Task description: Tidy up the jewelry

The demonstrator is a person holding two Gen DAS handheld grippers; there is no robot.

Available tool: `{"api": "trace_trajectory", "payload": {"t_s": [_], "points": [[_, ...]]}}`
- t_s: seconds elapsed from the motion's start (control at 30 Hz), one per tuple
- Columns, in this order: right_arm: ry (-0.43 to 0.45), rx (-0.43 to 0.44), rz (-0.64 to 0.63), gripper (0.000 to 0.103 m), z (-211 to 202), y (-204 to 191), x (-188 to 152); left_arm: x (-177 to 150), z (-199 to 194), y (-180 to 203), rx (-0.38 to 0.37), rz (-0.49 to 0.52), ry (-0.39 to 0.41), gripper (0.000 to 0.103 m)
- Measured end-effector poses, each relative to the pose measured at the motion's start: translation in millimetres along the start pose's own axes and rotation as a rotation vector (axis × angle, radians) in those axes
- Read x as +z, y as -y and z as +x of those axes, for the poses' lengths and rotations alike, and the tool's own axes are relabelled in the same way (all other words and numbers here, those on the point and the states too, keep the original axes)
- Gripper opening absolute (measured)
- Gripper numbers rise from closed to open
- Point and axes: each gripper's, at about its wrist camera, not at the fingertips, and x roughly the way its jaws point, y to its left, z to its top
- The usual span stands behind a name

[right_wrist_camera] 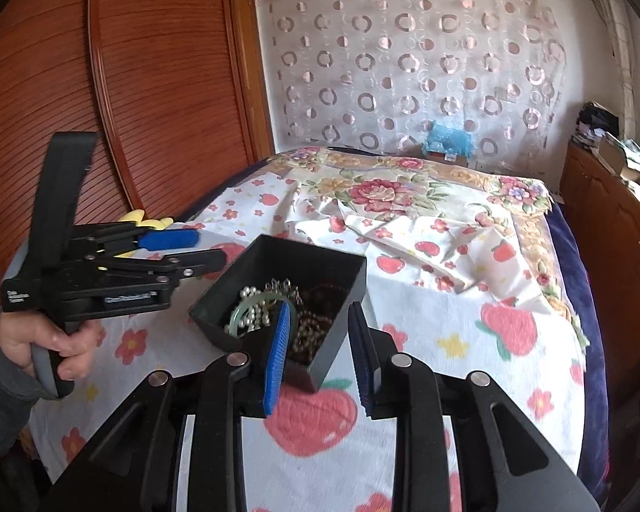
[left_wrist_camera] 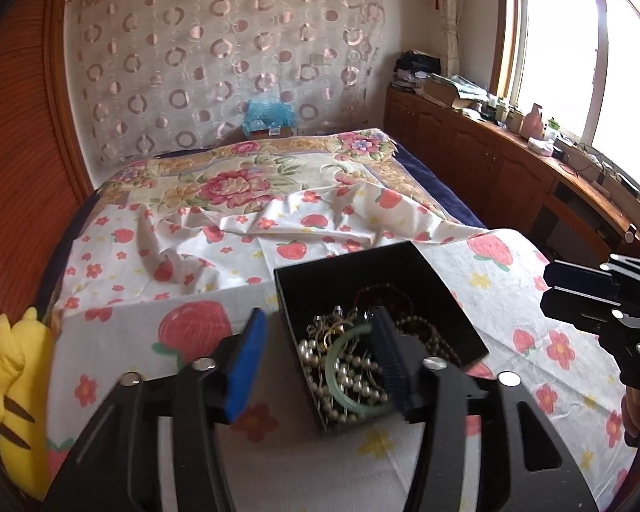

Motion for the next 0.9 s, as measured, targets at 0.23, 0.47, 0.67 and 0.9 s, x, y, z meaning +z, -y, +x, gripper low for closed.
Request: {"api": "trace_trajectory", "payload": {"t_s": [0.23, 0.47, 0.67, 0.9], "points": [[0.031, -0.029, 0.060, 0.046, -21.8, -8.6, -27.1, -24.6, -34.0, 4.9, 0.046, 0.011, 0.033, 0.089], [0.082, -0.112, 0.099, 0.083, -44.1, -22.9, -47.5, -49.4, -69.4, 11.6, 0.068, 0.000, 0.072, 0.095], [0.160, -0.159, 0.119, 0.100, -76.9, -40.5, -58.4, -70.8, -107.5, 21.1, 0.118, -0.001, 0.117, 0.095], [0.212, -0.181, 0.125, 0.100, -108.4, -57.7, -67.9, -85.8, -144.3, 24.4, 0.142, -0.029, 0.152, 0.095]]}}
